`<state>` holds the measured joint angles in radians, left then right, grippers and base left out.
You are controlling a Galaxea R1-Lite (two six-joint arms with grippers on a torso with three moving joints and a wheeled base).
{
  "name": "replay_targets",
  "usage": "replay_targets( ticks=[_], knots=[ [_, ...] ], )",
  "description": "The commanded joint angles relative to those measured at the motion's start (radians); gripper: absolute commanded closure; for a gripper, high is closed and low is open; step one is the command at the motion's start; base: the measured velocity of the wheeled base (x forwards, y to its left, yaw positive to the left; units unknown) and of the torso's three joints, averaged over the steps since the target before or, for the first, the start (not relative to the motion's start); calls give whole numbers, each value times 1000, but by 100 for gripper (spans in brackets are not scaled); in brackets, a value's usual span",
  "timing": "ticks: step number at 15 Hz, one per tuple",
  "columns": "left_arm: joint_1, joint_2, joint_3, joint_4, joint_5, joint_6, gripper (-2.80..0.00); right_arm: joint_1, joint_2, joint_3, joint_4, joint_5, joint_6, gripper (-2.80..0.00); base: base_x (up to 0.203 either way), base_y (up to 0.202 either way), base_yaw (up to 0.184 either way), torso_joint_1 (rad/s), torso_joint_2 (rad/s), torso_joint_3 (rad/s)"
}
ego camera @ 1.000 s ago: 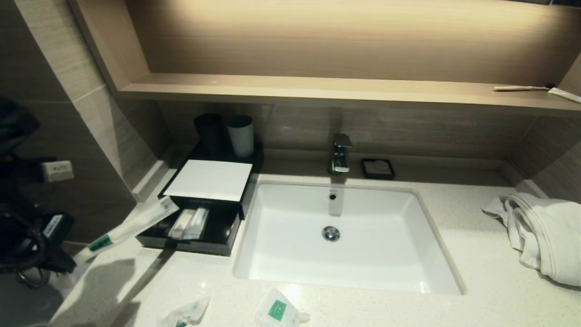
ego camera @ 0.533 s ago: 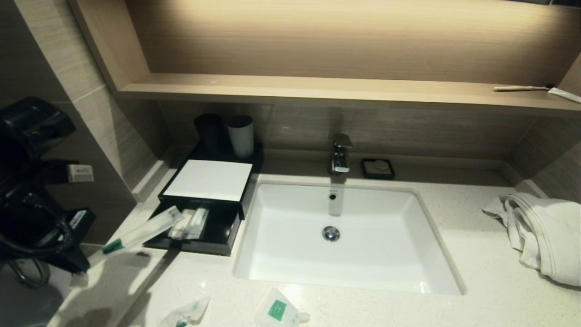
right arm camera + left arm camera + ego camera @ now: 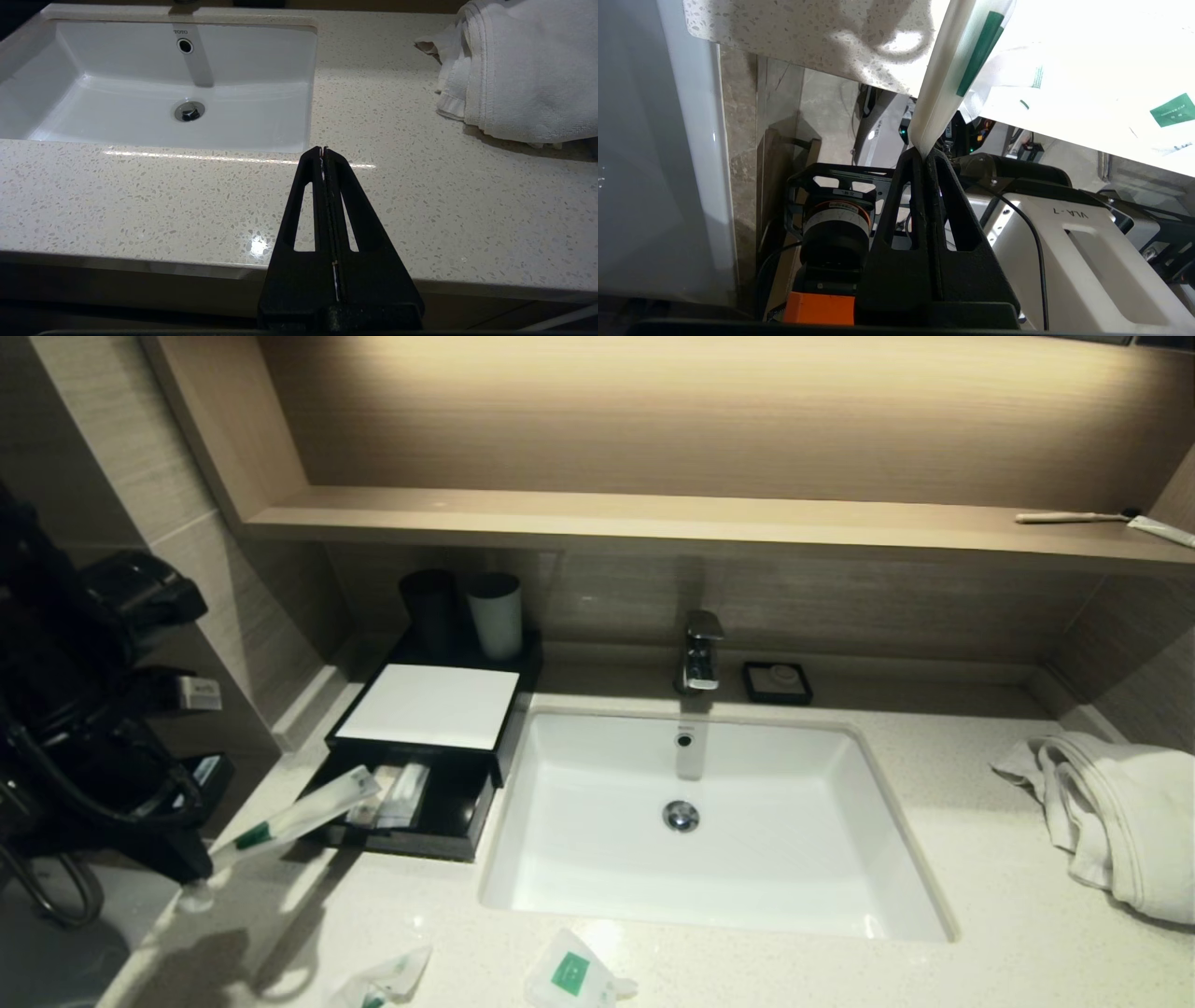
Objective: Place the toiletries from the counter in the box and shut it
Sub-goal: Place the bathroom toiletry into the drawer
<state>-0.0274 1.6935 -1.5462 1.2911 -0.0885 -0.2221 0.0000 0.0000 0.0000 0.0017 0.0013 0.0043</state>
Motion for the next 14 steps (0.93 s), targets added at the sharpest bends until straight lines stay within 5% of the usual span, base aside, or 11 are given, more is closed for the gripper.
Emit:
replay_targets(
  ticks=[1, 14],
  knots=[
    [0, 36, -2, 6, 0, -3, 0, 0, 0, 0, 0, 0, 0, 0, 0, 0, 0, 0, 0, 0],
    [-29, 235, -189, 11, -2, -94, 0, 0, 0, 0, 0, 0, 0, 0, 0, 0, 0, 0, 0, 0]
  ],
)
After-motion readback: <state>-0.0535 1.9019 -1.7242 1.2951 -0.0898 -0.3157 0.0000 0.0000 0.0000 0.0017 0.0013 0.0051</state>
